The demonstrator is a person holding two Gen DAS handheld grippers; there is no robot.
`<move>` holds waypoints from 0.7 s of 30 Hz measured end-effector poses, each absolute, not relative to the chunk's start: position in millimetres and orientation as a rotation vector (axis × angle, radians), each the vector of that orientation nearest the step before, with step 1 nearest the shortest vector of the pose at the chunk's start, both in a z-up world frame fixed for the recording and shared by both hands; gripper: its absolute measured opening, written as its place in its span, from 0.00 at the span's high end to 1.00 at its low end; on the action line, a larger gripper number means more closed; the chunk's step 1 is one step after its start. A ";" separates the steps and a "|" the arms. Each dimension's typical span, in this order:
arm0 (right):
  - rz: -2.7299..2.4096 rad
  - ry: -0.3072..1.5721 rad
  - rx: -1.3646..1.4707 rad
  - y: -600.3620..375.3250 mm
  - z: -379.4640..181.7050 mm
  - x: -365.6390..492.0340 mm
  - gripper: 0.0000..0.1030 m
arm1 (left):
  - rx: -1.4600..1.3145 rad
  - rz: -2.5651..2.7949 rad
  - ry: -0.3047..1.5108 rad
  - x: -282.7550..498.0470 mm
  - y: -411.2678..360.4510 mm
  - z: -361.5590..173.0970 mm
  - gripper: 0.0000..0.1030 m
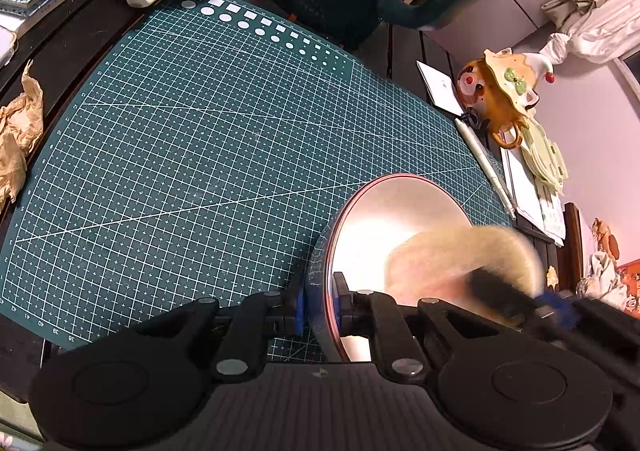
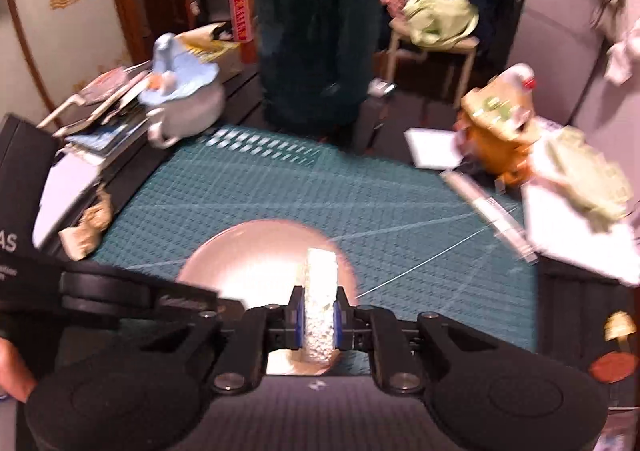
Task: Clean bowl
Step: 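Hold the bowl with the left tool while the right tool rubs the sponge along the rim, then hold the bowl with the left tool while the right tool wipes the sponge across the inner wall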
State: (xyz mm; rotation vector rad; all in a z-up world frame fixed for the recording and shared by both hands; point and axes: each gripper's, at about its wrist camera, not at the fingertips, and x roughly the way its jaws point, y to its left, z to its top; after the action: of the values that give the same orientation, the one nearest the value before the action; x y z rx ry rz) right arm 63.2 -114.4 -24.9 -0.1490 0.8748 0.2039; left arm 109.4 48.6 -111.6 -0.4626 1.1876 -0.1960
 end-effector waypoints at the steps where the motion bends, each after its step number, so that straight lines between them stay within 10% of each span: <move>1: 0.195 0.848 -0.155 -116.7 -18.1 60.8 0.88 | -0.462 -0.196 1.188 109.3 48.6 -111.5 0.88; 21: 0.197 0.848 -0.223 -107.7 -22.0 56.6 0.88 | -0.458 -0.198 1.190 111.7 50.4 -110.9 0.88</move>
State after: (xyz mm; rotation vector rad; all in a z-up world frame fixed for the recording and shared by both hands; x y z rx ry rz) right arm 56.6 -107.7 -22.0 -0.2230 0.8478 0.1971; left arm 111.7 50.4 -110.9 -0.4583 1.1905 -0.1977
